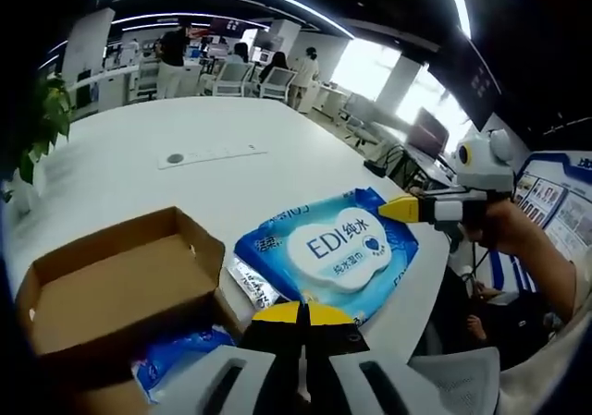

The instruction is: Operate the shoe box by opening the lid, removing the specified soft item, and placing it in the target area until the item is outside and the box remains undamaged.

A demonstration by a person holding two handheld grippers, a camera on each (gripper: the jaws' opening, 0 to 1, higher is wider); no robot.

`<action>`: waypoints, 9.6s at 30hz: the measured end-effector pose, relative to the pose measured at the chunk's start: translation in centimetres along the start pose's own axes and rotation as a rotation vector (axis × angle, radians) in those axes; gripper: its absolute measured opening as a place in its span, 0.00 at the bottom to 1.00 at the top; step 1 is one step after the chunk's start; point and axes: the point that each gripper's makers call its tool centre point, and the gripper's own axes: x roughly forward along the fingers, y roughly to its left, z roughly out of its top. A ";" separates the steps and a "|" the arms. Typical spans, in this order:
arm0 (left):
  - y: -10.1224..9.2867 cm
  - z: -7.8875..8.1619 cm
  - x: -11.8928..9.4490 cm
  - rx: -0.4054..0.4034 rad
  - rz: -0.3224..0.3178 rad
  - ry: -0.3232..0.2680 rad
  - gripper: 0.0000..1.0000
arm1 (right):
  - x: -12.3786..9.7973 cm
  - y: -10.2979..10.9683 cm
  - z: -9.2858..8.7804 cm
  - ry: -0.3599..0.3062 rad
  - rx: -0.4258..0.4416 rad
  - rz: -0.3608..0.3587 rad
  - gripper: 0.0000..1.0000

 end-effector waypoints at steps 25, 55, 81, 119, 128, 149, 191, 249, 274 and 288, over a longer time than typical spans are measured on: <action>2.1 -0.8 4.4 0.102 0.086 0.163 0.00 | 5.0 -3.5 -2.6 0.038 0.041 -0.025 0.00; 3.8 -2.9 6.9 0.328 0.167 0.344 0.00 | 8.3 -4.9 -5.0 0.063 0.082 -0.033 0.00; 3.8 -3.9 6.3 0.431 0.203 0.395 0.13 | 7.3 -4.9 -4.5 0.031 0.105 -0.062 0.02; -0.2 0.6 -0.5 0.338 0.128 0.089 0.32 | -0.8 -0.5 -2.2 -0.025 -0.127 -0.074 0.25; 0.6 0.5 -3.5 0.306 0.113 0.027 0.35 | -2.4 2.7 -1.2 -0.048 -0.209 -0.039 0.28; 5.6 -1.1 -10.8 0.243 0.159 -0.074 0.36 | -2.6 10.3 0.3 -0.065 -0.393 0.067 0.32; 8.4 -7.0 -9.3 0.363 -0.003 0.116 0.28 | 5.7 18.3 -3.5 0.110 -0.807 0.283 0.20; 9.2 -10.0 -5.0 0.532 -0.149 0.360 0.00 | 15.0 20.9 -8.3 0.322 -0.931 0.340 0.00; 7.7 -6.4 -9.9 0.528 -0.054 0.294 0.00 | 11.4 24.7 -4.2 0.205 -0.966 0.400 0.00; 4.8 -2.7 -12.9 0.501 -0.020 0.240 0.00 | 7.7 26.2 -0.4 0.101 -0.990 0.421 0.00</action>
